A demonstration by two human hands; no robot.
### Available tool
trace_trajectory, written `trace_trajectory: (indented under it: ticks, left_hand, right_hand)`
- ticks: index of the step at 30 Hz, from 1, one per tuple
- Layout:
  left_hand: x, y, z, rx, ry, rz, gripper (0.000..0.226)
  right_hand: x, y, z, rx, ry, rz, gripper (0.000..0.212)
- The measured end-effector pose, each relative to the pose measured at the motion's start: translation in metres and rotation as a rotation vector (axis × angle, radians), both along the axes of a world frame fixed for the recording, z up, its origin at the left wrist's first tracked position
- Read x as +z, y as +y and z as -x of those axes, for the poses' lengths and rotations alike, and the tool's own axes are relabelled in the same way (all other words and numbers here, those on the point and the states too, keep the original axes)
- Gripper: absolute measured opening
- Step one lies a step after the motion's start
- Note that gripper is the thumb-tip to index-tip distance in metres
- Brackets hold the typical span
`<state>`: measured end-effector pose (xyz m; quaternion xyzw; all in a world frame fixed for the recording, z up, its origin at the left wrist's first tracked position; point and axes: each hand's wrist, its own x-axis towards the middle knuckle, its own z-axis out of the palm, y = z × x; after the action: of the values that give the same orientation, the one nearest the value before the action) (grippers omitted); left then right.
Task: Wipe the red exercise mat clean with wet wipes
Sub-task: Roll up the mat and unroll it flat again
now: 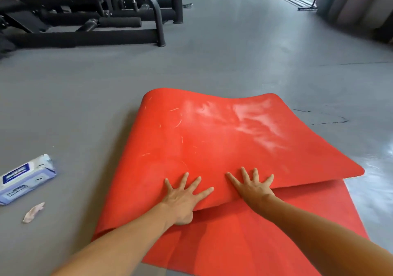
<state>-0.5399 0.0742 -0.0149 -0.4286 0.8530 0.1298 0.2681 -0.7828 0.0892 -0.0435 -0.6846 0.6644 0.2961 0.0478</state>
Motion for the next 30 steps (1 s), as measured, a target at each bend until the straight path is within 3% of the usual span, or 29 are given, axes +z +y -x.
trace_trajectory:
  ticks: [6,9,12,16,19,25,30]
  left_hand:
    - [-0.011,0.011,0.093,-0.178,0.120,0.016,0.096]
    - [-0.010,0.017,0.123,-0.288,0.134,0.147,0.091]
    - [0.002,0.024,0.151,-0.283,0.092,0.256,0.089]
    - [0.025,0.033,0.178,-0.206,-0.059,0.253,0.096]
    - [0.034,0.033,0.178,-0.126,-0.155,0.238,0.100]
    - [0.022,0.029,0.185,-0.117,-0.129,0.122,0.093]
    - [0.006,0.028,0.184,-0.106,-0.114,0.077,0.086]
  right_hand:
    - [0.008,0.018,0.120,-0.054,0.086,-0.011,0.090]
    - [0.009,0.026,0.179,-0.119,0.104,-0.008,0.080]
    - [0.008,0.033,0.220,-0.152,0.071,0.002,0.074]
    - [0.003,0.043,0.261,-0.172,0.078,0.004,0.079]
    - [0.000,0.047,0.286,-0.213,0.038,-0.009,0.080]
    - [0.000,0.052,0.301,-0.260,-0.079,-0.007,0.082]
    - [0.000,0.064,0.269,-0.092,-0.205,-0.073,0.099]
